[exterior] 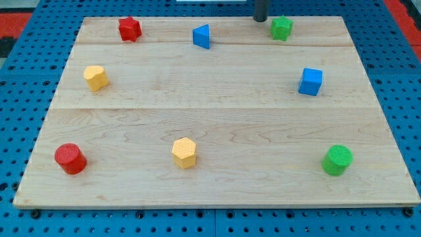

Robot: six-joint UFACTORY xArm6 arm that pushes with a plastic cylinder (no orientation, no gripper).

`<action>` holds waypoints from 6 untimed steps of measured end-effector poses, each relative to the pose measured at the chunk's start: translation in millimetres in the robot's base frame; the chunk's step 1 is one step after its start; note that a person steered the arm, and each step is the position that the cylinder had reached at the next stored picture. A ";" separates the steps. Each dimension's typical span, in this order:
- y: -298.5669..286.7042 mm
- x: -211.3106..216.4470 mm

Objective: Move your arm to the top left of the green star

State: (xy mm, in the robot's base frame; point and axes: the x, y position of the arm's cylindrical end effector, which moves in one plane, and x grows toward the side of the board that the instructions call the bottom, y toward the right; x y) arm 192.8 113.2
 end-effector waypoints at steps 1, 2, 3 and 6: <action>9.9 -0.6; 16.1 -1.4; 16.2 -1.4; 123.6 52.9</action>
